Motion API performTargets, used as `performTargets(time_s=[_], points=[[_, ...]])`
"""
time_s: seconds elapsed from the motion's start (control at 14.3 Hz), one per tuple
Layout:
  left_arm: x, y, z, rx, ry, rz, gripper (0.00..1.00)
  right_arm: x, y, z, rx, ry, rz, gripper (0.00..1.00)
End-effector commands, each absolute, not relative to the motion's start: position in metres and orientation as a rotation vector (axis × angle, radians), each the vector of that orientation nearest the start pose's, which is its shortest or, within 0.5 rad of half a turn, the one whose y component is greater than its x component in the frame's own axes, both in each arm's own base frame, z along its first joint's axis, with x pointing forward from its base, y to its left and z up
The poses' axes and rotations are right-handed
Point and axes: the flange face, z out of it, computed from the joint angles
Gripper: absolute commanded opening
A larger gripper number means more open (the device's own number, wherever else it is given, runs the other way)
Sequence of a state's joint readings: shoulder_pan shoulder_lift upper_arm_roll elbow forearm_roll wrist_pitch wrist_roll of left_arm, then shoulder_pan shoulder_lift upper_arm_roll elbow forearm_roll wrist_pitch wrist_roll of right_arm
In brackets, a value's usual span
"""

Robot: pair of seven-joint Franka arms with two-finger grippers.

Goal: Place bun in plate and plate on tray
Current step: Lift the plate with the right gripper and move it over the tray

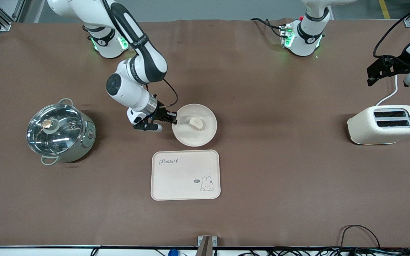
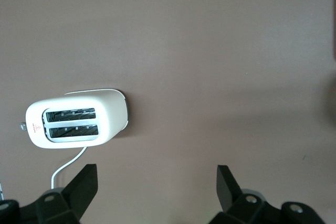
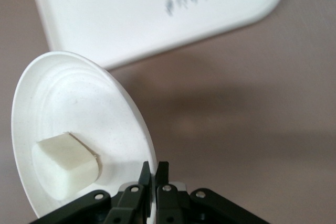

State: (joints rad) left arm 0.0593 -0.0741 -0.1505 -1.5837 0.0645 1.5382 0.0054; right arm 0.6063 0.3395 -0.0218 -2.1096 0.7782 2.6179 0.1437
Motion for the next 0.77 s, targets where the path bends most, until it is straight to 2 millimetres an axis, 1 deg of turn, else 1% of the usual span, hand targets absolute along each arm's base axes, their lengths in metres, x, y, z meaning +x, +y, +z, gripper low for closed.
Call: performTargets(time_s=[0.0,0.07,0.28,0.35,0.42,0.56,0.7], points=[[0.526,-0.042,0.662,-3.075,0.156,-0.073,1.00,0.554,0.307,0.273,-2.602,0.317,0.011,0.00],[0.526,-0.042,0.662,-3.076,0.156,-0.073,1.00,0.572,0.305,0.269,-2.593,0.330,0.003,0.00],[0.526,-0.042,0.661,-3.076,0.156,-0.070,1.00,0.614,0.307,0.239,-2.582,0.361,-0.020,0.00],[0.527,-0.042,0.660,-3.077,0.157,-0.068,1.00,0.626,0.305,0.237,-2.573,0.368,-0.027,0.00],[0.529,-0.042,0.657,-3.078,0.157,-0.061,1.00,0.636,0.301,0.230,-2.569,0.380,-0.028,0.00],[0.529,-0.042,0.658,-3.078,0.157,-0.070,1.00,0.650,0.289,0.212,-2.572,0.403,-0.031,0.00],[0.529,-0.042,0.658,-3.078,0.157,-0.068,1.00,0.660,0.275,0.197,-2.583,0.363,-0.041,0.00]])
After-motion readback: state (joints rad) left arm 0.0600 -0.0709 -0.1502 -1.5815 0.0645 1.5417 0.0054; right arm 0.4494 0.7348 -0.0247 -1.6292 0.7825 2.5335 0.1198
